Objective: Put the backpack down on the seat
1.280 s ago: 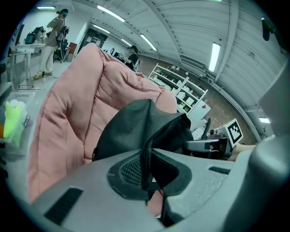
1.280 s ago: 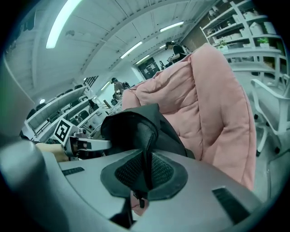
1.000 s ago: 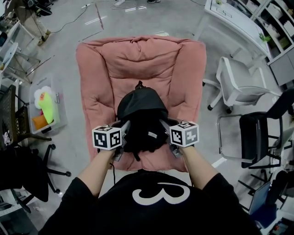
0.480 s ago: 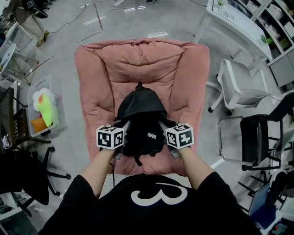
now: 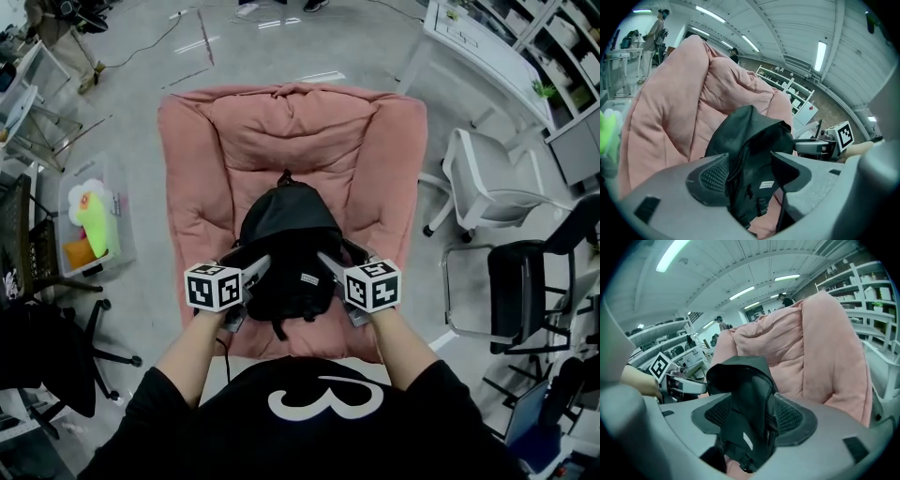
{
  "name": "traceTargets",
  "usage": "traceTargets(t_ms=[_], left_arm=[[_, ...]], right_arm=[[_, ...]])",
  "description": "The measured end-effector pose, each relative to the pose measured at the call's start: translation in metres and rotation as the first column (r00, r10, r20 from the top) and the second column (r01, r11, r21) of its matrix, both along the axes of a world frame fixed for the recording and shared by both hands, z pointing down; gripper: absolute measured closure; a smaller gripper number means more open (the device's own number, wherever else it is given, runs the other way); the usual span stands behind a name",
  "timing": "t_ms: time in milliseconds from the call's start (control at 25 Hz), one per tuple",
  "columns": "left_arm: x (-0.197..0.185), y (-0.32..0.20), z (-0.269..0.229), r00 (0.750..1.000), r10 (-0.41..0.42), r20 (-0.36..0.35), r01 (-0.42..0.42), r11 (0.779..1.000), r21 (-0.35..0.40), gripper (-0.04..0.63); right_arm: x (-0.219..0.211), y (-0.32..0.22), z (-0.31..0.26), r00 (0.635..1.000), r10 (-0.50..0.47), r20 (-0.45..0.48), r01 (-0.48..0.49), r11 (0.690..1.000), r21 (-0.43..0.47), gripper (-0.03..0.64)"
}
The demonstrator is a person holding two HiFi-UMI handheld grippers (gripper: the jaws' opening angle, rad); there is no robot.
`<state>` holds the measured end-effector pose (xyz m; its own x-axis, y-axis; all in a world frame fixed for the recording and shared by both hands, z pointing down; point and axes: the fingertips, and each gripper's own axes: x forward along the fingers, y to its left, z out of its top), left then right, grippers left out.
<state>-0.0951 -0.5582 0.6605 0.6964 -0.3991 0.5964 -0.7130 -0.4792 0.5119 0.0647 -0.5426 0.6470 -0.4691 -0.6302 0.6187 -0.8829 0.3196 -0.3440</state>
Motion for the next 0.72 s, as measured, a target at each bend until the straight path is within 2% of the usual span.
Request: traceTargets(t_ms=[120,240,400,520,600,720], left_arm=[[0.000,0.012,-0.019,0.999,-0.014,-0.033,0.015,1.000,0.021,0.311],[0.004,0.027,-0.043,0.999,-0.018,-0.031,0.019,0.998,0.054,0.308],[0.018,0.049,-0.093,0.999,0.005,-0.051,0.002,0.991,0.137,0.310],[0.032,0.078,-0.138,0.994,0.043,-0.100,-0.023,0.981,0.190,0.313],[0.040,0.101,-0.165,0.990,0.071,-0.123,-0.043,0.975,0.220,0.334],[0.051,0.133,-0.196,0.986,0.080,-0.149,-0.040,0.965,0.258,0.412]], right_arm=[[0.002,0.011,-0.024,0.999,-0.023,0.039,0.021,0.998,0.064,0.350],[0.001,0.025,-0.050,0.995,-0.070,0.067,0.062,0.991,0.118,0.350],[-0.003,0.048,-0.092,0.981,-0.158,0.112,0.137,0.974,0.180,0.351],[-0.020,0.077,-0.134,0.939,-0.280,0.199,0.235,0.946,0.223,0.351],[-0.027,0.098,-0.160,0.912,-0.353,0.210,0.296,0.919,0.259,0.356],[-0.032,0.129,-0.191,0.882,-0.430,0.196,0.361,0.881,0.306,0.441]])
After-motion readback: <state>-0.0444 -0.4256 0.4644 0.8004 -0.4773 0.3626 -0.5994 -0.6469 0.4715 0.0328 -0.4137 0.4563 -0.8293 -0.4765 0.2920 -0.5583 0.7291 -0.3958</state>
